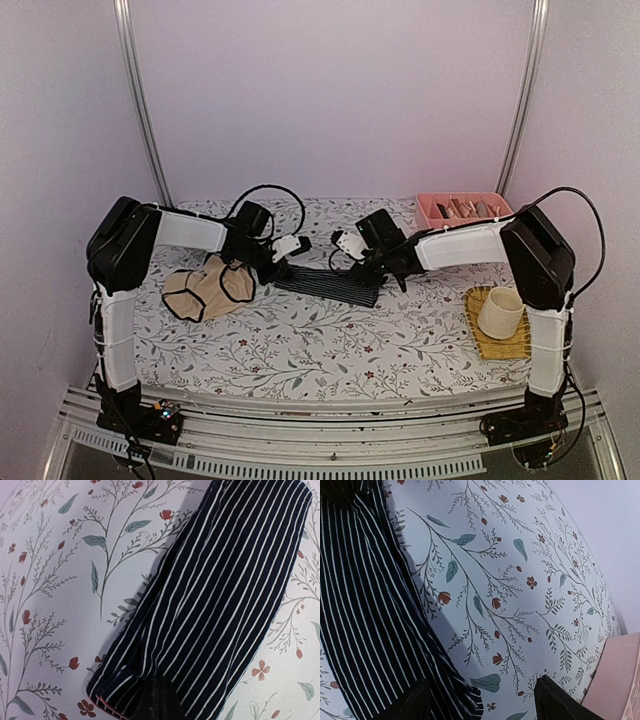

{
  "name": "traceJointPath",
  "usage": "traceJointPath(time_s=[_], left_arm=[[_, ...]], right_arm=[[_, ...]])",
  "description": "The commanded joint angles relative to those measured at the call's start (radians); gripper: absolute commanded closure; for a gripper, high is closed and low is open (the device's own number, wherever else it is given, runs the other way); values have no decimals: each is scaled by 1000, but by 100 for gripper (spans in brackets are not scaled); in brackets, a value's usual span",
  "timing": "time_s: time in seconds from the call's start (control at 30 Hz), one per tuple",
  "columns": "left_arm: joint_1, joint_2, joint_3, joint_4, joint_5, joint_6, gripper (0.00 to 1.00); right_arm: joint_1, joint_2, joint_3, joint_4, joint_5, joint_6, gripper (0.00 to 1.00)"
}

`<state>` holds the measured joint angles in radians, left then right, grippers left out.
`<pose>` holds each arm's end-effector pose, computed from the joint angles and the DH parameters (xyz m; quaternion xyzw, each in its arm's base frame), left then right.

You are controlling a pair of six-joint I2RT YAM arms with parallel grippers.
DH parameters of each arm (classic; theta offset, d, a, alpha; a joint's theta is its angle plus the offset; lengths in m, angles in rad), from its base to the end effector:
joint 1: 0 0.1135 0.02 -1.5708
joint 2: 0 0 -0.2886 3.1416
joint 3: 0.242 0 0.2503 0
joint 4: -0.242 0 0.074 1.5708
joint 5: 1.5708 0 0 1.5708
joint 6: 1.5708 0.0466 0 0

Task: Roll the underwear
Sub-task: Smooth out the underwear at the center of the board, then rotate the underwear at the center of the board.

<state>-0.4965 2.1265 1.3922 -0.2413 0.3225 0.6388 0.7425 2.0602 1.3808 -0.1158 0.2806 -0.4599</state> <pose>0.3966 -0.2317 0.1425 0.5470 0.7703 -0.1325 0.2996 0.3517 0.3053 0.1774 -0.4749 0.7858 -0.0754 0.3889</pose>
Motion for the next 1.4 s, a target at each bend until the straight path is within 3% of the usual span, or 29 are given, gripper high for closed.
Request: traceJointPath(time_s=[0.0, 0.37, 0.57, 0.8, 0.9, 0.93, 1.13, 1.37], left_arm=[[6, -33, 5, -23, -17, -4, 99], [8, -30, 4, -27, -25, -2, 92], [9, -46, 19, -27, -29, -8, 51], [10, -86, 65, -28, -51, -22, 30], [10, -102, 85, -28, -52, -21, 5], [10, -104, 92, -26, -54, -22, 2], [20, -149, 93, -2, -85, -50, 2], [26, -283, -18, 21, -130, -89, 2]], right_arm=[[-24, 31, 14, -21, 94, 29, 27], [-32, 81, 42, -63, 145, 37, 28], [-31, 25, 57, -93, 96, 57, 27], [-33, -98, 62, -142, 62, 84, 19], [-40, -141, 46, -150, 77, 97, 15], [-43, -151, 39, -151, 82, 100, 13], [-70, -135, 11, -165, 157, 124, 10], [-96, -42, 31, -189, 209, 137, 8]])
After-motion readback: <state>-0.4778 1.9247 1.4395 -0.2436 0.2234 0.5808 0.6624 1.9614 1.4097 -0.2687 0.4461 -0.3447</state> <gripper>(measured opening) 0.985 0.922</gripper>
